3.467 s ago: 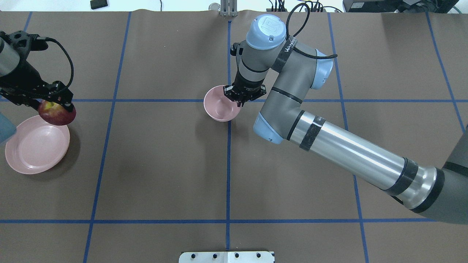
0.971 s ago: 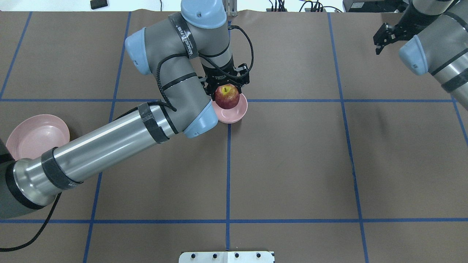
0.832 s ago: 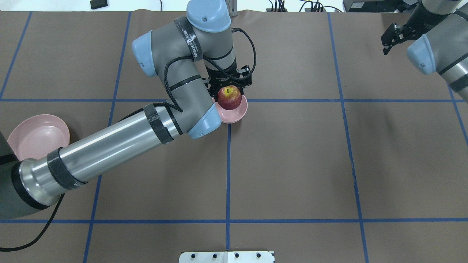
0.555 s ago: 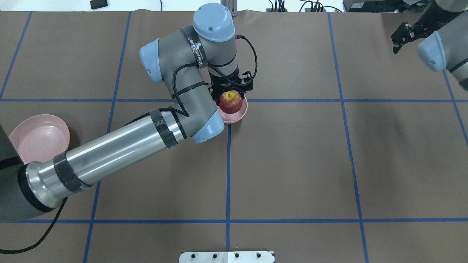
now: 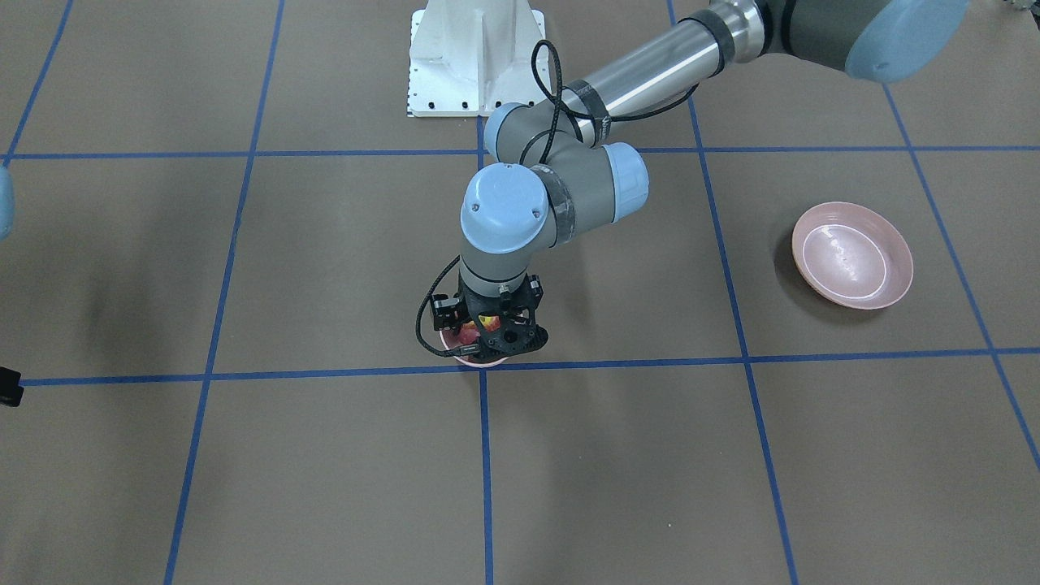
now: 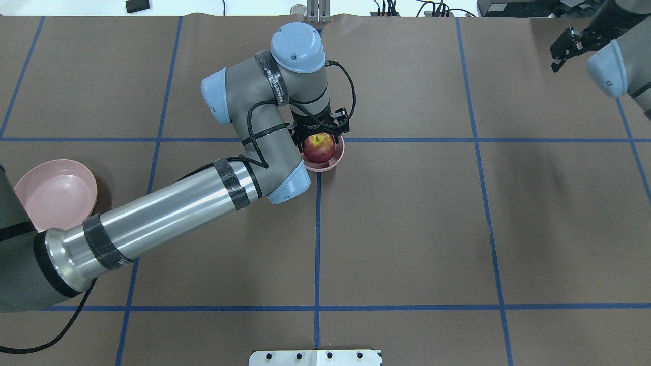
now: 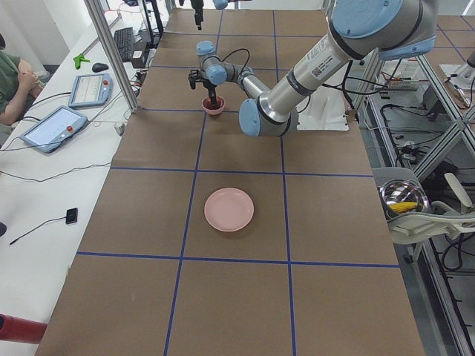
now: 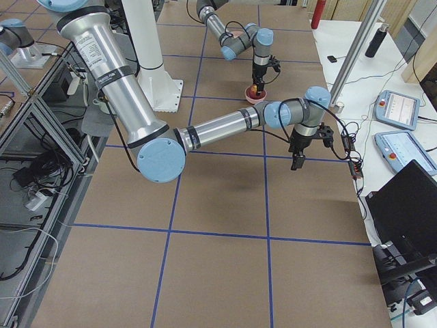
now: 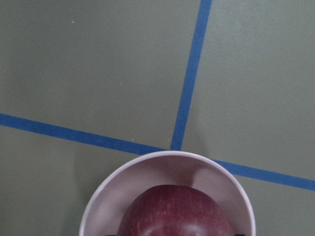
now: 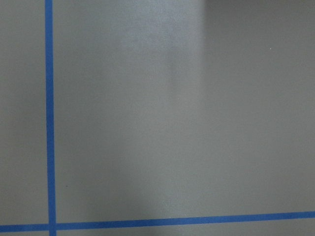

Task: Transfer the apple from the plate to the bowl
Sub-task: 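Lower the apple into the pink bowl and open the left gripper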

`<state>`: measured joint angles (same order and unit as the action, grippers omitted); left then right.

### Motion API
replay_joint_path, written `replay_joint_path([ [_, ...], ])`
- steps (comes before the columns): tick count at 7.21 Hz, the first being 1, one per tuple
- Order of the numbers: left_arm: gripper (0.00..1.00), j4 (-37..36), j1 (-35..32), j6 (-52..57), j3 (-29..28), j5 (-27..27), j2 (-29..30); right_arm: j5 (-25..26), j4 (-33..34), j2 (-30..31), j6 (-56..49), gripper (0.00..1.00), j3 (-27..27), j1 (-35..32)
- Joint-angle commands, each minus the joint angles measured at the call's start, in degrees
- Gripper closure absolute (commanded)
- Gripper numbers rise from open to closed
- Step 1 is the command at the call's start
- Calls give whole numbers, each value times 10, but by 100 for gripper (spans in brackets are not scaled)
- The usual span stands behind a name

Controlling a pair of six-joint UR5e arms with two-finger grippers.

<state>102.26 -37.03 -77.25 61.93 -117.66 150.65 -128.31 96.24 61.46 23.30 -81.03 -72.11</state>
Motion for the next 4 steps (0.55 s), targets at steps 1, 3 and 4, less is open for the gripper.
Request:
replay_joint_path([
  [1,1,0,4,-5,9,18,0,-2,0,0,0,0,0,-6],
  [3,1,-8,-8,4,55,15,-20,-8,2,15,-2,0,-18,-16],
  [4,1,-19,-41,19,100,-15,-59,-8,3,33,-4,0,-32,-20],
])
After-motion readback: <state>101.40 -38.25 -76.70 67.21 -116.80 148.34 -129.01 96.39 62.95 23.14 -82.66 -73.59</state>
